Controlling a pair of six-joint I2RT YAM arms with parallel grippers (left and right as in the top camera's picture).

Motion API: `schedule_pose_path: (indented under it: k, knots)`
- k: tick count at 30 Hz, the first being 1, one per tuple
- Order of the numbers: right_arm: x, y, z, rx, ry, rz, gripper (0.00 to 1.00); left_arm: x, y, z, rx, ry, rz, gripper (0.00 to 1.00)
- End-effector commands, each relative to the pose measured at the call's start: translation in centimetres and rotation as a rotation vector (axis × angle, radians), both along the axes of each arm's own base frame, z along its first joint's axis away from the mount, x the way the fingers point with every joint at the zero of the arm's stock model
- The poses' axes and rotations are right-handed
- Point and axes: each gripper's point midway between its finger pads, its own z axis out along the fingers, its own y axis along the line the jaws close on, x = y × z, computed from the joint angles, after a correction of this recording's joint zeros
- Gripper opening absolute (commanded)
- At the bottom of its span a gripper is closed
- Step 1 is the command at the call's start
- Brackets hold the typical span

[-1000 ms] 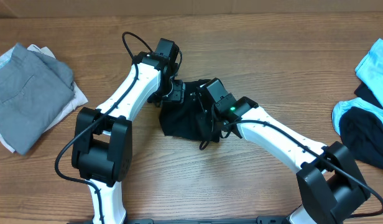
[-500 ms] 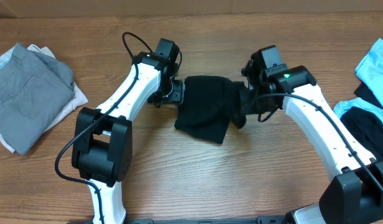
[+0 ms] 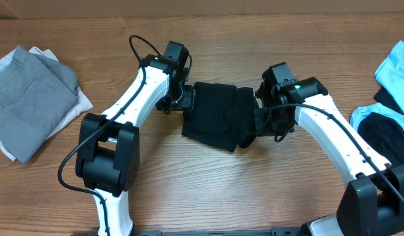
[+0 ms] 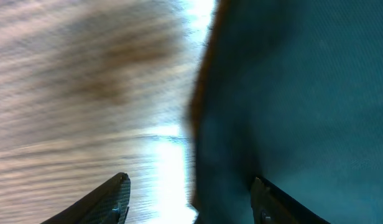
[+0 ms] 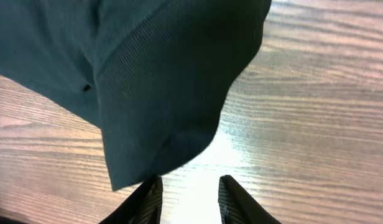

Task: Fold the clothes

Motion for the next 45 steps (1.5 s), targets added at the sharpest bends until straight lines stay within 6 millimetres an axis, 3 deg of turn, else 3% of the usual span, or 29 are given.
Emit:
schedule_pose_path:
  k: [1,4,6,10,17,23,26,27,32,34,37,41,45]
  knots:
    - [1.6,1.9,0.7,0.098,-0.069,0.025,0.34,1.0,-3.3,3.9,-0.181,-0.035,-0.044,0.67]
    - [1.7,5.4,2.2,0.306,-0.071,0.067,0.46,2.2,-4.3,4.9,-0.210,-0.091,-0.058,0.73]
    - [1.0,6.6,2.4,0.339,-0.054,0.096,0.54,3.0,-4.6,5.0,-0.222,-0.125,-0.062,0.78]
    - [-0.2,4.3,-0.1,0.125,0.006,0.036,0.54,3.1,-4.9,4.6,-0.221,-0.124,-0.067,0.78]
    - [-1.8,3.9,-4.3,0.096,0.079,0.032,0.54,3.0,-4.6,4.6,-0.215,-0.121,-0.063,0.77]
    - [-2.5,5.9,-4.4,0.230,0.089,0.096,0.25,3.0,-4.6,4.5,-0.212,-0.122,-0.067,0.77]
    - [-2.6,5.8,-4.5,0.223,0.092,0.094,0.11,3.0,-4.6,4.5,-0.212,-0.122,-0.067,0.77]
    - [-2.6,5.2,-4.7,0.193,0.093,0.090,0.04,3.0,-4.6,4.5,-0.210,-0.119,-0.067,0.77]
    - [-5.3,-1.3,-5.7,-0.129,0.197,0.063,0.04,2.8,-3.8,4.2,-0.162,-0.117,-0.060,0.77]
    - [-6.3,-1.7,-5.5,-0.136,0.237,0.090,0.04,2.9,-3.7,4.2,-0.159,-0.120,-0.059,0.77]
    - [-5.8,-1.5,-5.6,-0.125,0.218,0.088,0.31,2.9,-3.7,4.2,-0.160,-0.121,-0.059,0.77]
    - [-4.1,-1.4,-5.9,-0.133,0.154,0.034,0.36,2.8,-3.8,4.2,-0.159,-0.117,-0.060,0.77]
    - [-2.7,-4.0,-5.6,-0.279,0.103,-0.166,0.35,3.3,-4.3,4.4,-0.184,-0.138,-0.067,0.75]
